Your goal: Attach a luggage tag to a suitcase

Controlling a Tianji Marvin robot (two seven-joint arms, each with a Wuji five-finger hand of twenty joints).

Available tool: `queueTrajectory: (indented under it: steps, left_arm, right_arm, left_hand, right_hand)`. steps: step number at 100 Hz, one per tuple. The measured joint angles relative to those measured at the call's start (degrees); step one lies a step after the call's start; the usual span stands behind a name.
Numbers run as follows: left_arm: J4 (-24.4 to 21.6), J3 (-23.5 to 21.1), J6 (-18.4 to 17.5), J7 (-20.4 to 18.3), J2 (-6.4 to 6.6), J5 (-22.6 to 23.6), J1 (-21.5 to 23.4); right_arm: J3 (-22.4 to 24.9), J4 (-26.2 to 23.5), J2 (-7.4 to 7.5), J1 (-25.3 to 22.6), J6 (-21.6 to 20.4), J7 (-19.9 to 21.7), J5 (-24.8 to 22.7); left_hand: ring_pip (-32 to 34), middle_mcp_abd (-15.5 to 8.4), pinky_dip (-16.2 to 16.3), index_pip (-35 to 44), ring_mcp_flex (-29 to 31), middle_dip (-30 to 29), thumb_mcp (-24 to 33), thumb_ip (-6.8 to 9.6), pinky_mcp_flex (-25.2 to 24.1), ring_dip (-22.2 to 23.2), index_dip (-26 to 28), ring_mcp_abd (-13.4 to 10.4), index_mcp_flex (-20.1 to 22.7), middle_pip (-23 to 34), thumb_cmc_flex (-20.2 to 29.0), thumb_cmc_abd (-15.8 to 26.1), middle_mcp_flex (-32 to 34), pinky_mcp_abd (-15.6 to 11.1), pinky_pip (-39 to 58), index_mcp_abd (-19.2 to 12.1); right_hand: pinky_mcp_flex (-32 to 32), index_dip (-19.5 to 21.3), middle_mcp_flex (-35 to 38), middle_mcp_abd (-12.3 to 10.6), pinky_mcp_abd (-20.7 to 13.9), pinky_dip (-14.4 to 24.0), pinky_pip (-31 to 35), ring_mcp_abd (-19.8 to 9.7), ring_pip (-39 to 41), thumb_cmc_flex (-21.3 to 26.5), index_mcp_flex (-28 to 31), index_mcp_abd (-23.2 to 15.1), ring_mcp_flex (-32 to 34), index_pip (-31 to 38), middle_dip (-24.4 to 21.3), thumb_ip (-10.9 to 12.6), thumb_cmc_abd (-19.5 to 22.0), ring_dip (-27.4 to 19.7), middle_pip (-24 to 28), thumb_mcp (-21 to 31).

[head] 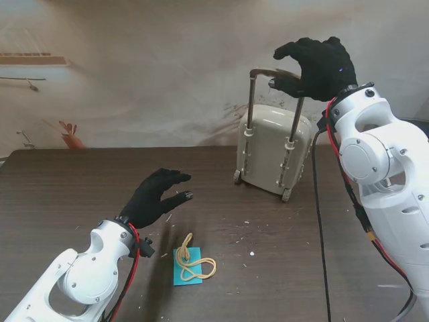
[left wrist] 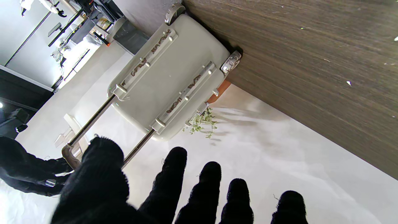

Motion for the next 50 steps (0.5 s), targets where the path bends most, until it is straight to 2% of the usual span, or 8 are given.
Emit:
queueTrajectory:
  steps: [33, 50]
  left_arm:
    - [0.1, 0.3, 0.0, -0.3, 0.01, -0.3, -0.4]
    - [0.2, 0.5, 0.0, -0.4, 0.02, -0.3, -0.7]
  right_arm:
    - [-3.8, 5.1, 0.0, 4.2, 1.4, 0.4, 1.0]
    - [-5.0, 7.4, -0.01, 5.5, 1.4, 0.2, 1.0]
  left_hand:
    - [0.9, 0.0, 0.0, 0.1, 0.0, 0.0, 0.0, 0.0, 0.1, 0.0, 0.0, 0.0, 0.8, 0.0, 0.0, 0.0, 0.1, 0.0, 0.0, 0.2]
    - [0.9, 0.0, 0.0, 0.1, 0.0, 0.0, 0.0, -0.01, 0.1, 0.0, 0.0, 0.0, 0.8, 0.0, 0.0, 0.0, 0.5, 0.0, 0.0, 0.2]
  right_hand:
    - [1.6, 0.0, 1.3, 0.0, 0.0, -1.2, 2.5, -0.1, 1.2, 0.6, 0.5, 0.0, 2.2, 0.6, 0.4, 0.0, -1.4, 0.5, 0.9, 1.3]
    - [3.7, 0.0, 3.5, -0.2, 0.0, -2.1, 4.1, -0.7, 2.1, 1.7, 1.2, 0.3, 4.3, 1.5, 0.6, -0.1, -2.3, 0.5, 2.1, 6.6]
